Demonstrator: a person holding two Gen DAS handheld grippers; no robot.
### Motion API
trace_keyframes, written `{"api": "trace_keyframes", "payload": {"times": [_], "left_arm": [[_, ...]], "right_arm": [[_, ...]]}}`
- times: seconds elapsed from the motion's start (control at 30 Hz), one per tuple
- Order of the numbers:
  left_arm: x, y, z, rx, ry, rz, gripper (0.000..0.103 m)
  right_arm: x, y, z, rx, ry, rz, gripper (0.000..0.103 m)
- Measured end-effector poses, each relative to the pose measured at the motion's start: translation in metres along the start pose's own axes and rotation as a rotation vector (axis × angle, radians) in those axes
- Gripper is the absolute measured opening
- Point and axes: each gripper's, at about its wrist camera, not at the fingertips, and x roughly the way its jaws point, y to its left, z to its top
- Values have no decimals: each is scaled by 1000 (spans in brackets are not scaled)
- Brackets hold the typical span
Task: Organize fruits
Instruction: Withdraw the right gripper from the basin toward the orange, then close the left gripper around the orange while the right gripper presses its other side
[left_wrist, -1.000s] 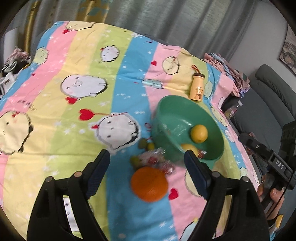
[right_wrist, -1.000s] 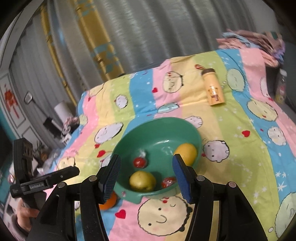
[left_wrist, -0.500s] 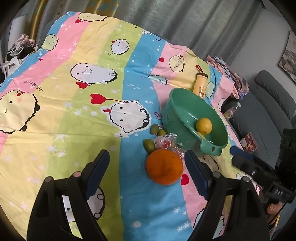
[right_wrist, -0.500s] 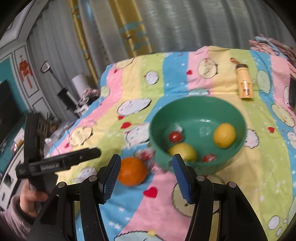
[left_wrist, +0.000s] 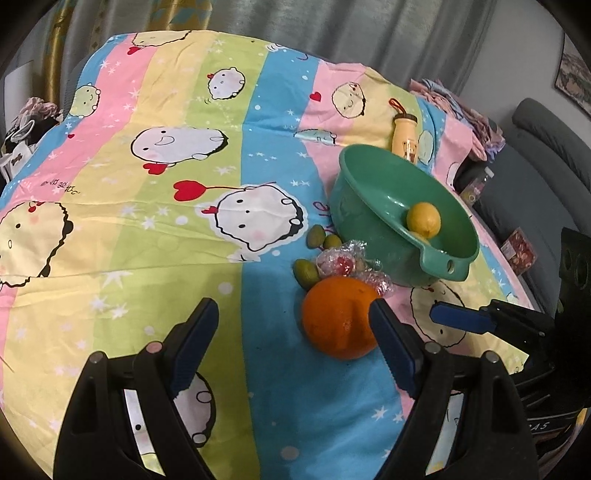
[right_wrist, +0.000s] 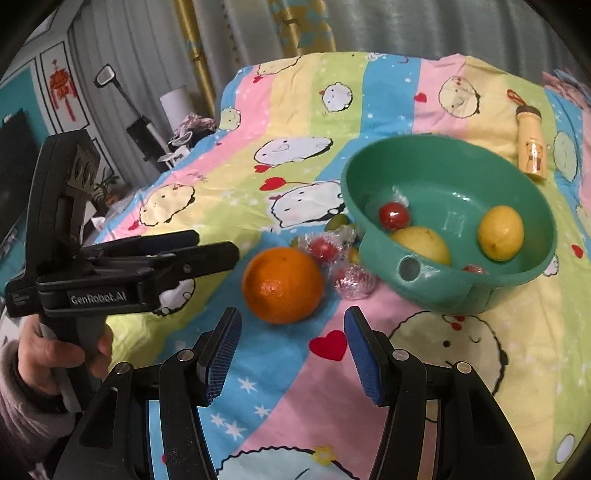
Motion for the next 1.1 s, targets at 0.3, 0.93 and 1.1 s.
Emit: {"api": "trace_keyframes", "payload": {"times": [0.3,0.93,1.1], "left_arm": [[10,-19,-1,72,18,-8,84],[36,-31,-4,94,96,-62,84],[41,-29,-4,69,115,-95,84]], "right_arm": [[13,2,-1,-5,7,-18,59],[33,1,-2,21,36,-6,59],[39,3,-1,13,45,4,59]]}}
